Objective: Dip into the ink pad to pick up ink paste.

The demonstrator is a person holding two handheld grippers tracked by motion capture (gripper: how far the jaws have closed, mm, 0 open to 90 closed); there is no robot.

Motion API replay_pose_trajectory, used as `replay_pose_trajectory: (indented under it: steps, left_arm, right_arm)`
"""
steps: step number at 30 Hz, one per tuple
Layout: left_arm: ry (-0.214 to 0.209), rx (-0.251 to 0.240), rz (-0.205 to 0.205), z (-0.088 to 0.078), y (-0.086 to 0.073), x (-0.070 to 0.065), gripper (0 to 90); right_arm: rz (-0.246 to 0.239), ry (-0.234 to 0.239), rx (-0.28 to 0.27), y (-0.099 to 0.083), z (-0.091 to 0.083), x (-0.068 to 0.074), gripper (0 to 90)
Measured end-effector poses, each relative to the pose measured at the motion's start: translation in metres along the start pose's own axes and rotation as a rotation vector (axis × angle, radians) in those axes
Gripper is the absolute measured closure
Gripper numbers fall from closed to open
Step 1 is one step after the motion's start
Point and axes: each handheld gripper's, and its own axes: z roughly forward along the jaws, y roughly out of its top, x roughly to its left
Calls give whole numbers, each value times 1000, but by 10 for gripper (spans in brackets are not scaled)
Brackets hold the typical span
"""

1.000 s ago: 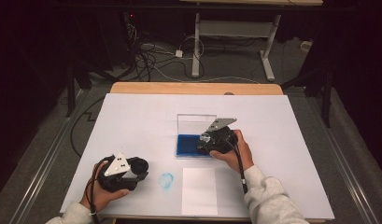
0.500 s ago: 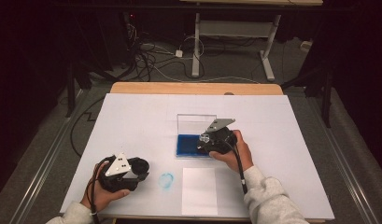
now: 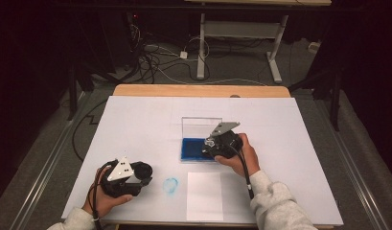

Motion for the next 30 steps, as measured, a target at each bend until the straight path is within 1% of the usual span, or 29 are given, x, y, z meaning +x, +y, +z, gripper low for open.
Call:
replay_pose_trajectory:
  steps: [1,7,10,12,13,15,18,22,25,30]
  left_arm:
    - [1,-1,0,0,0,0,367]
    - [-2,-2,-2,0,0,1,367]
    - [-2,-2,-3,1,1,2,366]
    - [-3,-2,-2,1,1,2,367]
    - [-3,-1,-2,1,1,2,367]
    - [-4,-1,-2,1,1,2,366]
    - [-4,-1,-3,1,1,2,367]
    - [-5,-4,-8,1,0,2,366]
    - [-4,-5,-10,0,0,3,367]
    - [-4,-5,-8,1,0,3,367]
  right_arm:
    - [-8,0,1,0,0,0,565]
    - [7,16,1,0,-3,-3,565]
    - [32,25,-14,-2,-5,-7,565]
    - [32,19,-23,-2,-6,-9,565]
    - [40,22,-30,-2,-7,-8,565]
    - [29,20,-41,-1,-9,-8,565]
    - [30,15,-66,2,-16,-9,565]
    - [42,12,-111,7,-30,-12,565]
    - [43,11,-142,9,-41,-13,565]
    - [40,14,-177,12,-55,-13,565]
